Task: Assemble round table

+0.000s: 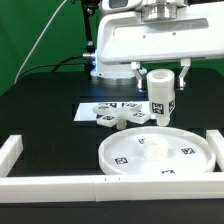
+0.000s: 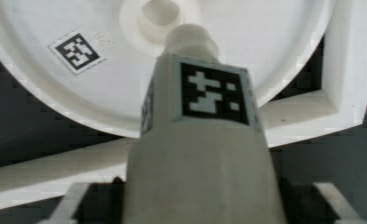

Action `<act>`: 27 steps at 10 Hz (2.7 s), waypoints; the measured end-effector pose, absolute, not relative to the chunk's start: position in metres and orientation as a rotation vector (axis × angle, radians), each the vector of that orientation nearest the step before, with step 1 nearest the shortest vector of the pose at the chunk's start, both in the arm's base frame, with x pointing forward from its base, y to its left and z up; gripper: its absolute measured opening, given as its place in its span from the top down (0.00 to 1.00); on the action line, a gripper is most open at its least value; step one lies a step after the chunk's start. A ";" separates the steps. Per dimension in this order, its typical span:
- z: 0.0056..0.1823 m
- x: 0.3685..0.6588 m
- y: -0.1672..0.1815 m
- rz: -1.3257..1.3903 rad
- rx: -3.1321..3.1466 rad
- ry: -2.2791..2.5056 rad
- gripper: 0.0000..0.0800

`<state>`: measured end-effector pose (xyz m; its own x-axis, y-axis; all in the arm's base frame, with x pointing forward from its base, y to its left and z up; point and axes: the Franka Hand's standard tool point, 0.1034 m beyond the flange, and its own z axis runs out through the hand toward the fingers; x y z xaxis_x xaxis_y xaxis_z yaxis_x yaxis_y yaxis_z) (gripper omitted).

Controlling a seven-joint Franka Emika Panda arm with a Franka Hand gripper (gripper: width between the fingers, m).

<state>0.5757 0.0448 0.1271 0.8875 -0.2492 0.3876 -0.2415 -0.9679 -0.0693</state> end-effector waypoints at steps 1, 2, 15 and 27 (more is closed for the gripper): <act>0.120 0.574 0.042 -0.683 -3.049 0.326 0.49; 0.118 0.574 0.041 -0.675 -3.062 0.293 0.49; 0.108 0.568 0.037 -0.858 -3.057 0.212 0.49; 0.080 0.559 0.043 -0.901 -3.063 0.258 0.49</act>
Offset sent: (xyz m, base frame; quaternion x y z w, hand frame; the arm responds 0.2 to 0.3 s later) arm 0.0000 0.0000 0.0000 0.0000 0.0000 0.0000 1.0000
